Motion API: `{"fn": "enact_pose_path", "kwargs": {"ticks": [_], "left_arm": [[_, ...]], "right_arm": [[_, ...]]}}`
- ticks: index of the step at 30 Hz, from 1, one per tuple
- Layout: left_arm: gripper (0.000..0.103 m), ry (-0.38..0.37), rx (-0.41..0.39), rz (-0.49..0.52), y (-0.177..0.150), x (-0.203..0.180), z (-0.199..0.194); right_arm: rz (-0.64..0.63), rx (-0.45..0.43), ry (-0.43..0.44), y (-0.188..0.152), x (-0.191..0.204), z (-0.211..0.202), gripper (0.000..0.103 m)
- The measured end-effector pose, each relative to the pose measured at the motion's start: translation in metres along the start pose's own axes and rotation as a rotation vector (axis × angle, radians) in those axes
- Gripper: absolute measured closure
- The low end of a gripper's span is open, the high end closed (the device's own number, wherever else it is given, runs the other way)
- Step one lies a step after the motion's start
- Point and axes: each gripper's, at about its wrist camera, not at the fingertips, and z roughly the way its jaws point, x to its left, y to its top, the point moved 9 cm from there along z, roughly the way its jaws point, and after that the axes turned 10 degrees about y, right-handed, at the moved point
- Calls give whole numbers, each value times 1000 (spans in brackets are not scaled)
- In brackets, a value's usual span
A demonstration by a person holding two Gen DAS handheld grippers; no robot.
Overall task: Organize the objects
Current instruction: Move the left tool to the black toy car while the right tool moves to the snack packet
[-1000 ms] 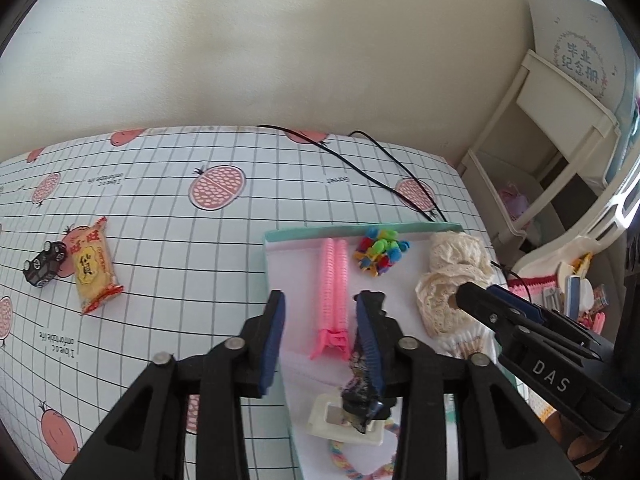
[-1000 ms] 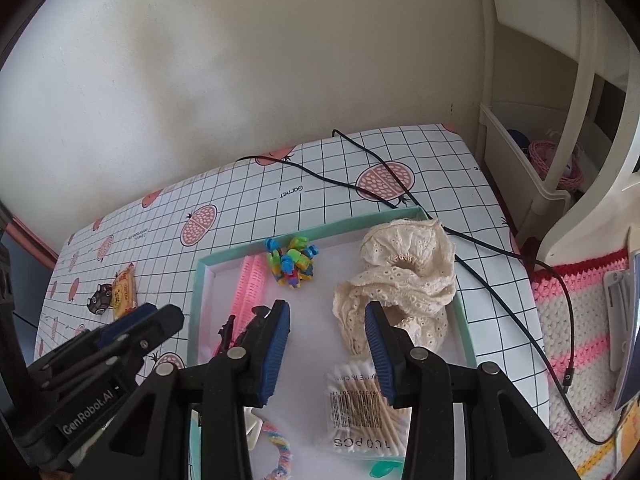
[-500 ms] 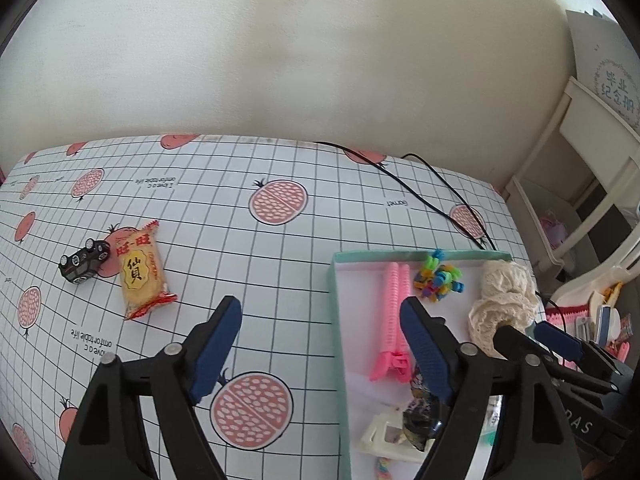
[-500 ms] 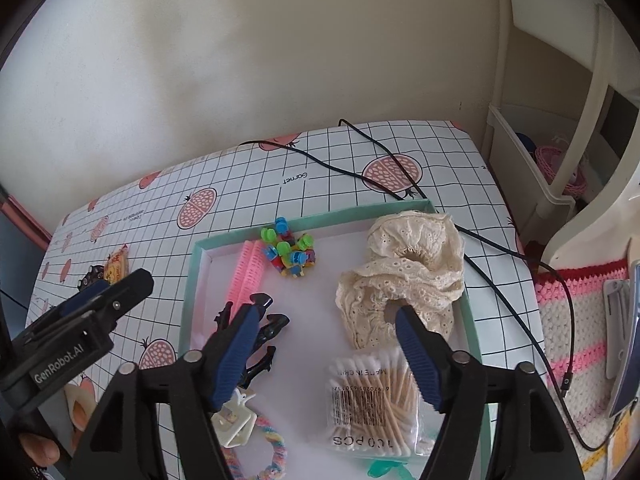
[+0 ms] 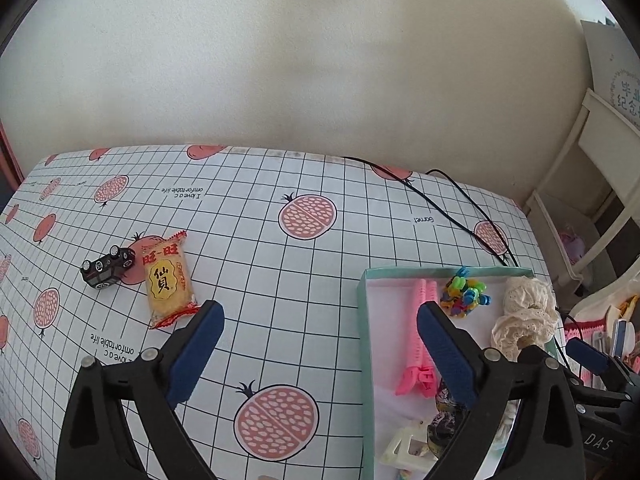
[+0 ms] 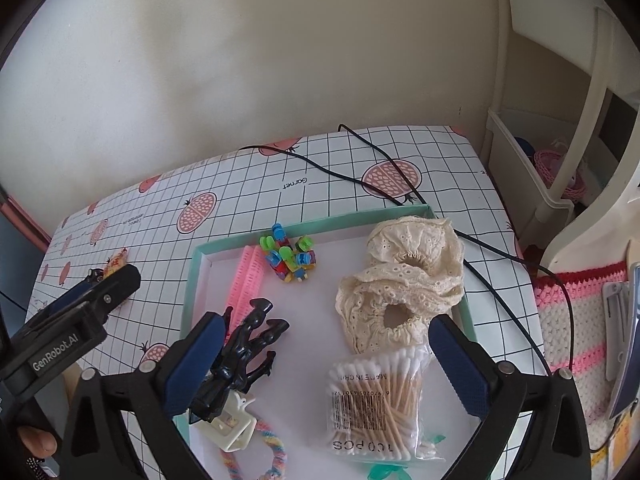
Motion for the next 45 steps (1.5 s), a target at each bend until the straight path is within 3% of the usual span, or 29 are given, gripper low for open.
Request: {"fn": "enact_pose_path", "kwargs": {"ticks": [23,45], "left_arm": [[6,-13,1,0,7,10,1],[6,53,-2,-69,18,93,5]], "right_arm": [[-24,20,3,-3,12,6,0],[-80,37,74,-10,86,30,0]]}}
